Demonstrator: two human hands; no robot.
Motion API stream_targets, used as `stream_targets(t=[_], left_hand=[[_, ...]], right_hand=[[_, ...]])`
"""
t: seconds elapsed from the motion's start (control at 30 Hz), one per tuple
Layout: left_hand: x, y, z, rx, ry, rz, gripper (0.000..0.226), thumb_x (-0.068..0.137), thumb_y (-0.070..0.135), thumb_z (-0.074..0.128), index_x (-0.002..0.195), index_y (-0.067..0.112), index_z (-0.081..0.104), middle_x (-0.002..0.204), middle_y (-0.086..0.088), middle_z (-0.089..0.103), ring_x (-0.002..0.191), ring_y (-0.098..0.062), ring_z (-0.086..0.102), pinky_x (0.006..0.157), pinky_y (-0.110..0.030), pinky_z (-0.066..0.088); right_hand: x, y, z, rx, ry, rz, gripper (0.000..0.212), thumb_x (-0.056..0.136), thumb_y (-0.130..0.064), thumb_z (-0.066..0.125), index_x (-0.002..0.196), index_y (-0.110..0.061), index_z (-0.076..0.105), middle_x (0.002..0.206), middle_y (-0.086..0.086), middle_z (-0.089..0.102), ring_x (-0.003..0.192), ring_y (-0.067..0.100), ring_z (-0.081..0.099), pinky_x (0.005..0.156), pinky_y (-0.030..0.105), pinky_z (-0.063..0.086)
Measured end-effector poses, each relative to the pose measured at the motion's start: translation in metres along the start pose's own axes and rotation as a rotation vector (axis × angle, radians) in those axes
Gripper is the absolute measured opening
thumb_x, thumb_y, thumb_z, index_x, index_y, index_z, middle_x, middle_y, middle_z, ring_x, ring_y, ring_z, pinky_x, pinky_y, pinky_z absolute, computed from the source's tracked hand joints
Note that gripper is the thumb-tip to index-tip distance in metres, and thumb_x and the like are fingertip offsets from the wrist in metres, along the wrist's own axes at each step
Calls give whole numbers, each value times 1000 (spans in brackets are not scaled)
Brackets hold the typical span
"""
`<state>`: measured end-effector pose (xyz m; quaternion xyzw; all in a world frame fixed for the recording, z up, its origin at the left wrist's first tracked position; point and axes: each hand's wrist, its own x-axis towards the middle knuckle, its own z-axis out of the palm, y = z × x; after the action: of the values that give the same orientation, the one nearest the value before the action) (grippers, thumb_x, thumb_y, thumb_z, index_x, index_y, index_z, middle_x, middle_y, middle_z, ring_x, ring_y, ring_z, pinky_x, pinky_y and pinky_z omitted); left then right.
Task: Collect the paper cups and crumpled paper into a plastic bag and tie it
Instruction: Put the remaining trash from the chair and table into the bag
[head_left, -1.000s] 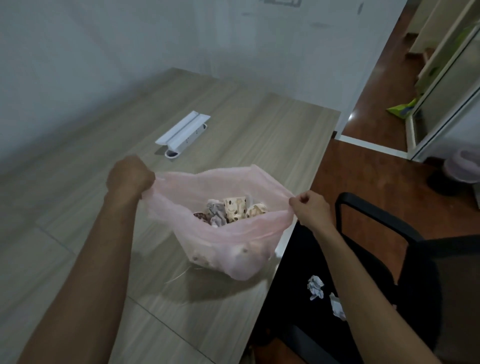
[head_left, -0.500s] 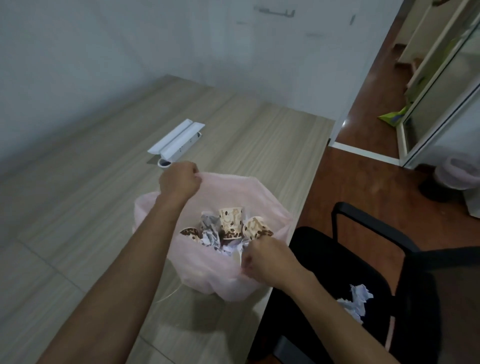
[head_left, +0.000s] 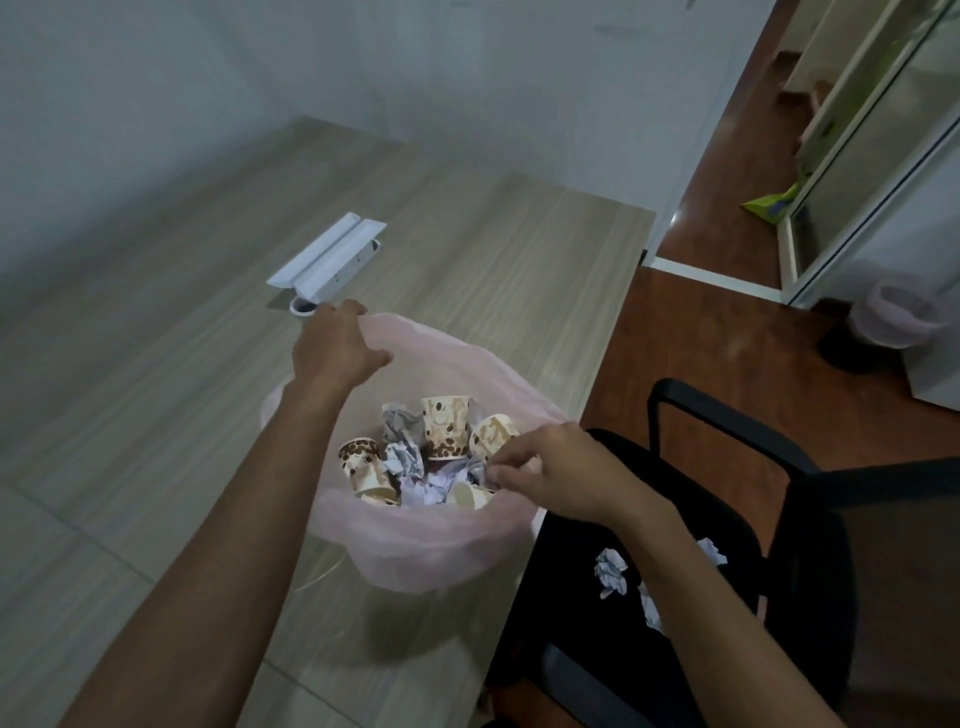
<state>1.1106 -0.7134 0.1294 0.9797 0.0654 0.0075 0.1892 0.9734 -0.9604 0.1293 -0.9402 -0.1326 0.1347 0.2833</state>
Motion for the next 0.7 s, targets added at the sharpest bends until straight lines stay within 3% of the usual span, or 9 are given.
stream_targets(t=[0.1,0.2,0.27,0.33,0.4,0.47,0.57,0.7], left_hand=[[-9,-11,-2,16,42,-57,74,72,35,85,135,14,53,134,-15,56,120,-36,55,94,-48,49],[-23,-23,-4,76,46,-170,49,80,28,75,126,17,62,122,-15,65,111,-37,61,87,-42,49],[-34,-27,-2,86,40,-205,25,83,21,63,107,16,71,106,-16,69,99,-39,64,77,-39,48],[-46,-25,1,60,53,-224,19,85,19,56,92,13,72,97,-17,70,93,-40,64,72,-36,45],[-56,-18,4,28,93,-213,20,88,20,54,92,12,71,98,-18,70,95,-41,63,74,-37,46],[-63,-7,3,-18,148,-199,22,91,21,53,99,11,71,104,-19,69,100,-41,62,78,-40,48],[-66,8,3,-90,212,-191,23,92,22,55,106,11,70,109,-19,69,106,-40,60,85,-40,48],[-74,27,16,-191,152,-169,21,90,21,57,103,13,70,109,-15,70,105,-36,61,84,-36,47]], right_hand=[[1,13,3,89,176,30,21,90,-43,62,97,-30,77,95,-16,75,81,-3,64,78,31,54],[-3,30,11,172,336,113,27,84,-50,62,97,-32,76,98,-16,74,84,-2,65,78,30,54],[-8,44,16,129,303,177,34,77,-57,61,96,-33,77,99,-14,75,95,5,67,82,32,54],[-13,57,19,101,204,188,28,80,-51,69,90,-27,79,91,-9,76,90,6,68,80,30,56],[-19,69,21,122,230,172,25,83,-40,74,81,-17,80,80,-5,76,79,4,69,75,25,55],[-24,76,18,156,376,159,26,84,-36,74,75,-12,78,74,-2,75,73,7,68,71,21,51],[-28,87,7,223,573,173,31,85,-36,72,68,-10,75,68,2,73,65,13,66,67,27,49],[-38,98,3,270,577,166,24,88,-34,70,78,-14,78,76,-3,74,69,2,64,70,26,51]])
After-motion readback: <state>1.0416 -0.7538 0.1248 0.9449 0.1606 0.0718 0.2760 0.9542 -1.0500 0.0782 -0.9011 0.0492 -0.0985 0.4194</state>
